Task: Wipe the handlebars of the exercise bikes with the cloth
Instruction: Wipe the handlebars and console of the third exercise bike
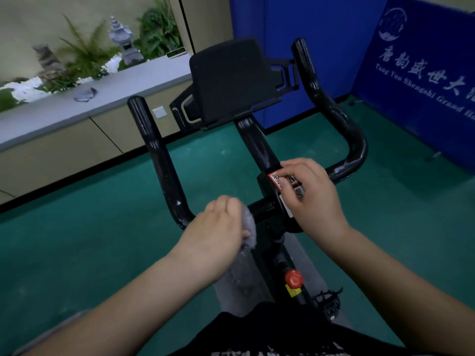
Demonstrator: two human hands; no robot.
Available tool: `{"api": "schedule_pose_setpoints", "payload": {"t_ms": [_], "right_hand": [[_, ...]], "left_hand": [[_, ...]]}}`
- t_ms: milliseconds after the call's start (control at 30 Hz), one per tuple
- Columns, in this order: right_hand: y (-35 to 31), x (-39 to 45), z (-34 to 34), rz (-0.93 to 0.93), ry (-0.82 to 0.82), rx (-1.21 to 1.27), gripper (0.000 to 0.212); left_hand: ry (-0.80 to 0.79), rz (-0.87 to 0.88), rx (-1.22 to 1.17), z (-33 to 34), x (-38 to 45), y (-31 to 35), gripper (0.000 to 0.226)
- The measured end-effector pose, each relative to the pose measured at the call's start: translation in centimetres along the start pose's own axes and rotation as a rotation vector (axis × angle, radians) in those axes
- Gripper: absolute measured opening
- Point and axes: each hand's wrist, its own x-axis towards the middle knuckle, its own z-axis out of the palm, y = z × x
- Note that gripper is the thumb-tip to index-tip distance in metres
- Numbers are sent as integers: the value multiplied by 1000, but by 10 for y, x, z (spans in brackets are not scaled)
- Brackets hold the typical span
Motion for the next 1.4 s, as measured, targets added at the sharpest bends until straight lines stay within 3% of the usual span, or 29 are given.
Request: {"api": "schedule_pose_setpoints", "payload": {"t_ms": [167, 433, 500, 567, 633, 700, 767, 833, 967, 1100, 1233, 1400], "right_hand": [[1, 2, 0, -16, 15, -6, 21], [1, 1, -4, -6, -87, -21, 18], [1, 1, -6, 5, -109, -31, 14], [1, 2, -8, 4, -120, -43, 14], [0, 3, -9, -6, -115, -50, 13], [-1, 6, -8, -13, -102, -51, 11], [-3, 7, -5, -8, -96, -60, 9], [-6, 9, -1, 9, -93, -69, 9], [-8, 7, 5, 37, -72, -97, 11], [-8, 5, 5, 22, -60, -124, 13], [-8, 4, 5, 36, -52, -115, 13], [-6, 2, 7, 23, -22, -120, 13]], "left_hand": [[95, 4, -19, 11, 33, 38, 42], [219, 226, 239, 16, -20, -20, 50], [202, 256, 243, 10, -31, -37, 43], [177, 264, 135, -3, -35, -50, 22], [225, 100, -144, -21, -38, -51, 12], [447, -210, -443, -29, -45, -54, 17], [711, -457, -536, -26, -58, -56, 25], [738, -624, -634, -11, -64, -51, 31], [654, -538, -813, 35, -37, -30, 12], [658, -692, -869, 35, 5, -42, 40], [618, -749, -959, 17, 23, -67, 37], [725, -725, -947, 41, -13, -20, 30]]}}
